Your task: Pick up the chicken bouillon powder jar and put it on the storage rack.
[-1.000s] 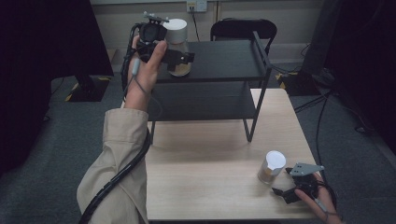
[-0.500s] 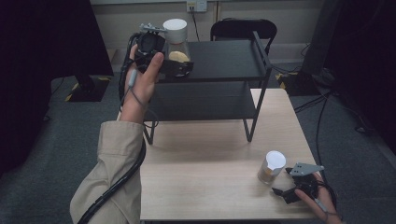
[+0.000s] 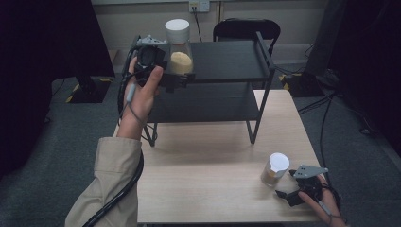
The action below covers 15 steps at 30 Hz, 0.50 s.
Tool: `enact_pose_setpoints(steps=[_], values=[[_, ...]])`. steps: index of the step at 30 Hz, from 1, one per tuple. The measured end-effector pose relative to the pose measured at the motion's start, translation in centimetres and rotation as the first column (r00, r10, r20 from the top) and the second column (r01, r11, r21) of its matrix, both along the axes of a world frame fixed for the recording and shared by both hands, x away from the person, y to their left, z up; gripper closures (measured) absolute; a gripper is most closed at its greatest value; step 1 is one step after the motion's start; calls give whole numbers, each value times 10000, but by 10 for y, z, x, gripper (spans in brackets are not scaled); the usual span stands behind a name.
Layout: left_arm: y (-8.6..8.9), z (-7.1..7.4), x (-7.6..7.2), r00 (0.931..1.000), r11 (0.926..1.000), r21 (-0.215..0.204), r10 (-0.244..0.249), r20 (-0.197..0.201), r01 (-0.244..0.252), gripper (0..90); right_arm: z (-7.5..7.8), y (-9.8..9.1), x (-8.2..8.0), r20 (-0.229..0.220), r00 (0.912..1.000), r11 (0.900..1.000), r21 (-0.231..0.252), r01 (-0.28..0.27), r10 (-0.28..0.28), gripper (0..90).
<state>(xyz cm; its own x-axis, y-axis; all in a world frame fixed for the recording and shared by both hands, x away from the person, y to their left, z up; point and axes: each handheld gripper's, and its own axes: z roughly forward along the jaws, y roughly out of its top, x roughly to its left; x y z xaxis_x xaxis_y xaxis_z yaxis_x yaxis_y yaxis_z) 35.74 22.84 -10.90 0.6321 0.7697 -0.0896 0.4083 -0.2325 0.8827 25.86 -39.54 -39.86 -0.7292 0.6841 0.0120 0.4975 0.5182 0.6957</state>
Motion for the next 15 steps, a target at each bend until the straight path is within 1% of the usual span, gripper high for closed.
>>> enact_pose_setpoints(steps=[7, 10, 12, 14, 15], values=[[5, -16, -8, 10000, 9997, -242, -84, 51, 85, 8, 0, 0, 0, -1, 10000, 10000, -2, 5, -5, 0], [6, -23, -10, 9999, 9993, -338, -161, 2, 161, 8, 0, 0, 0, 1, 10000, 10000, -1, 5, -5, 0], [9, -28, -10, 9997, 9984, -516, -234, -43, 231, 9, 0, 0, 0, 0, 10000, 10000, -1, 11, -11, 0], [8, -31, -12, 9997, 9986, -470, -230, -44, 228, 9, 0, 0, 0, -2, 10000, 10000, 1, 20, -20, 0], [9, -34, -12, 9998, 9983, -544, -205, -45, 202, 9, 0, 0, 0, 0, 10000, 10000, -1, 24, -24, 0]])
